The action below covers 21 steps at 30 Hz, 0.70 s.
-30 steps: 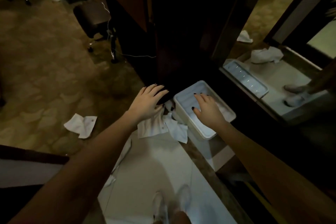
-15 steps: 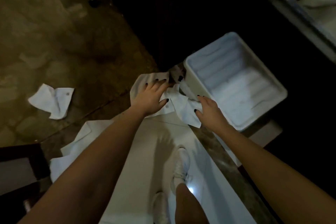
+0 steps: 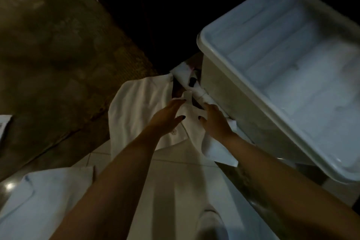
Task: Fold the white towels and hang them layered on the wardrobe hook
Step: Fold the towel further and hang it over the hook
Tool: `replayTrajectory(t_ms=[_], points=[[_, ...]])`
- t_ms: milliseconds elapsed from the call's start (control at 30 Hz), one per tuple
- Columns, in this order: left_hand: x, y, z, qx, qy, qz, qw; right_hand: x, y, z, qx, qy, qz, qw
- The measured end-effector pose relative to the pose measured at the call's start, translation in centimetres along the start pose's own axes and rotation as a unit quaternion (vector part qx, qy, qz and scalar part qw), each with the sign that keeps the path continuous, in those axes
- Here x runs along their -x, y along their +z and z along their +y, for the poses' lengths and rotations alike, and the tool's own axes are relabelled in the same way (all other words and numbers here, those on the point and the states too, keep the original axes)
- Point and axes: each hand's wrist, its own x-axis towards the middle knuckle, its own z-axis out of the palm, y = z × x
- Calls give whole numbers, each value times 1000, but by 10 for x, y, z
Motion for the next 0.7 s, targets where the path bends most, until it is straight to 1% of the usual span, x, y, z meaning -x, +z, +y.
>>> replayTrajectory(t_ms=[100,200,300,367,500,633,700], points=[[-23,30,-21,5,-7,-12,1000,-29,29,19,-35,13,11,999],[-28,42,-29,-3,-19,25,1000,-37,39,26,-130,42,49,989],[-19,28,-24,6,-41,62,997,-18,32,25,-173,33,88,980],[-6,6,-12,11,-47,70,996,0,14,18,-170,14,94,981],[39,-54,32,16,-25,75,997,60,-36,-15,-145,10,76,986],[95,-139,101,27,-16,61,998,147,-104,-65,-164,-21,104,981],[124,-190,144,24,8,72,997,193,-147,-93,-179,-28,124,976]])
